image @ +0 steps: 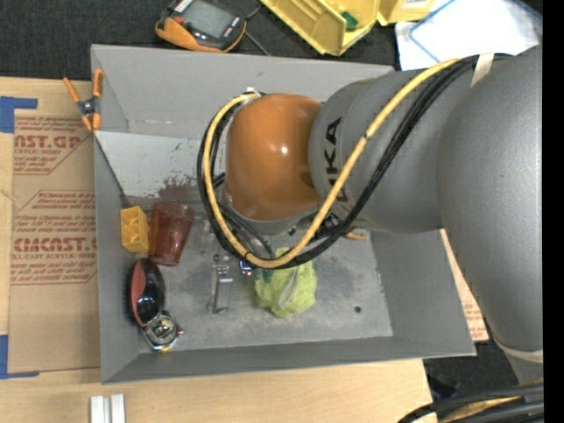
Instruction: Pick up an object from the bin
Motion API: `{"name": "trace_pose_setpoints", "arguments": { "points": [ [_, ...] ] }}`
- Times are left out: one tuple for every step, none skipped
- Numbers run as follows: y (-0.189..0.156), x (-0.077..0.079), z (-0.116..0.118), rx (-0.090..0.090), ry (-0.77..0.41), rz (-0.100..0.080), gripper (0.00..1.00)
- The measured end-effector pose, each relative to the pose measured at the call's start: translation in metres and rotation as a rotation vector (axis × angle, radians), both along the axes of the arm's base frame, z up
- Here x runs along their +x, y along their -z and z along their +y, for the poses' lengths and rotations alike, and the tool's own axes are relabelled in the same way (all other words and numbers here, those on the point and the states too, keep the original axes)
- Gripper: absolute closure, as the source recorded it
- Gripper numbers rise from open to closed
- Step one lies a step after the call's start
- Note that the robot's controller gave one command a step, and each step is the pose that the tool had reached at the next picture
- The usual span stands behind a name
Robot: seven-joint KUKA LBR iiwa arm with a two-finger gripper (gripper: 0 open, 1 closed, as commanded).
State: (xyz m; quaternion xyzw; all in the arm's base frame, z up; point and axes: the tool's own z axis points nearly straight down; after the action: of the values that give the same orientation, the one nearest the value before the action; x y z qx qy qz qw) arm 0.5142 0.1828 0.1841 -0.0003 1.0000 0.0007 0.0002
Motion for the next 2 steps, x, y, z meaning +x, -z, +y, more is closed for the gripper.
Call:
{"name": "trace_pose_setpoints", "arguments": {
  "points": [
    [0.000, 0.000, 0.000, 0.000, 0.000, 0.000, 0.00],
    [0.029, 0.056, -0.026, 0.000, -0.007, -0.001, 0.00]
  ]
}}
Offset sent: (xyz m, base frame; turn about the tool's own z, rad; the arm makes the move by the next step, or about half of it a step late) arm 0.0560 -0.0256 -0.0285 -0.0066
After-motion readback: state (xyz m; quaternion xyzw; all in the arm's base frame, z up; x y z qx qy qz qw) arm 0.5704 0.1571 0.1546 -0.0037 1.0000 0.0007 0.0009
